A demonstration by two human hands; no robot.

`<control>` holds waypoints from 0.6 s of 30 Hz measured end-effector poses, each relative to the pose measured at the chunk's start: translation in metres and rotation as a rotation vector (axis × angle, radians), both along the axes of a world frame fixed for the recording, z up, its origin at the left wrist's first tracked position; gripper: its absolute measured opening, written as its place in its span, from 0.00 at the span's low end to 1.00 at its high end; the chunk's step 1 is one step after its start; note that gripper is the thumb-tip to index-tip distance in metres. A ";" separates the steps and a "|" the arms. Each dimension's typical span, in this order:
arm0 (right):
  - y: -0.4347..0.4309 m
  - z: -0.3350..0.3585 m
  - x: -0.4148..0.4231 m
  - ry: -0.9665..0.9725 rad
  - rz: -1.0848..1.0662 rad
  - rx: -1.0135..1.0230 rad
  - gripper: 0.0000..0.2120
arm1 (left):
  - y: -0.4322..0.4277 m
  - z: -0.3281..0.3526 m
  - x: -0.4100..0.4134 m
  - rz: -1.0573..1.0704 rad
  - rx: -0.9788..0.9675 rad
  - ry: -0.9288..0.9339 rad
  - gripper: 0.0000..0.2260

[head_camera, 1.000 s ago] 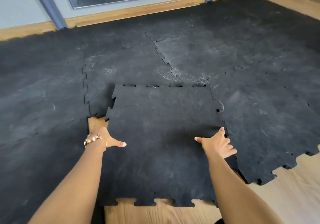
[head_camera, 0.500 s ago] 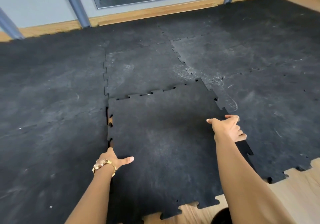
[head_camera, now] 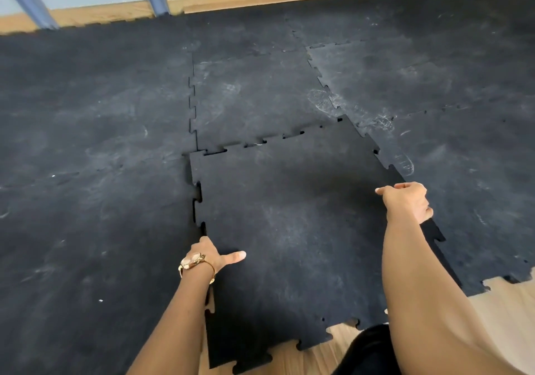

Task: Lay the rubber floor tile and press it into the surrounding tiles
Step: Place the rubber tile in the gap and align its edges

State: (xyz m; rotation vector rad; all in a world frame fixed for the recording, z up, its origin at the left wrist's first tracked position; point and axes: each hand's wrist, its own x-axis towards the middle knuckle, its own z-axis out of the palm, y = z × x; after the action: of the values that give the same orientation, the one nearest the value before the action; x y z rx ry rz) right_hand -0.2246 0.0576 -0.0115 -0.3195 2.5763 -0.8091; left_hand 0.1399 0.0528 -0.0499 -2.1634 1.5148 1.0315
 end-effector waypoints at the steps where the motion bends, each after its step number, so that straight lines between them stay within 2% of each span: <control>1: 0.002 0.001 -0.001 -0.005 0.009 0.001 0.18 | 0.002 0.000 -0.001 -0.006 0.009 0.006 0.46; 6: 0.010 -0.002 0.005 -0.099 -0.003 0.002 0.20 | -0.006 0.013 0.003 -0.093 0.064 -0.072 0.46; 13: 0.005 -0.002 0.010 -0.195 -0.072 -0.065 0.22 | -0.018 0.022 0.000 -0.164 0.058 -0.167 0.35; 18: 0.012 -0.007 0.003 -0.241 -0.031 -0.033 0.21 | 0.002 0.013 -0.003 -0.049 -0.094 -0.173 0.41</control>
State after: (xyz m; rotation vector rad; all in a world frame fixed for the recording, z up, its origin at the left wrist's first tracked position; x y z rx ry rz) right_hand -0.2214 0.0696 -0.0180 -0.1801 2.3508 -0.8470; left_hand 0.1373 0.0549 -0.0365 -2.2025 1.5543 0.7501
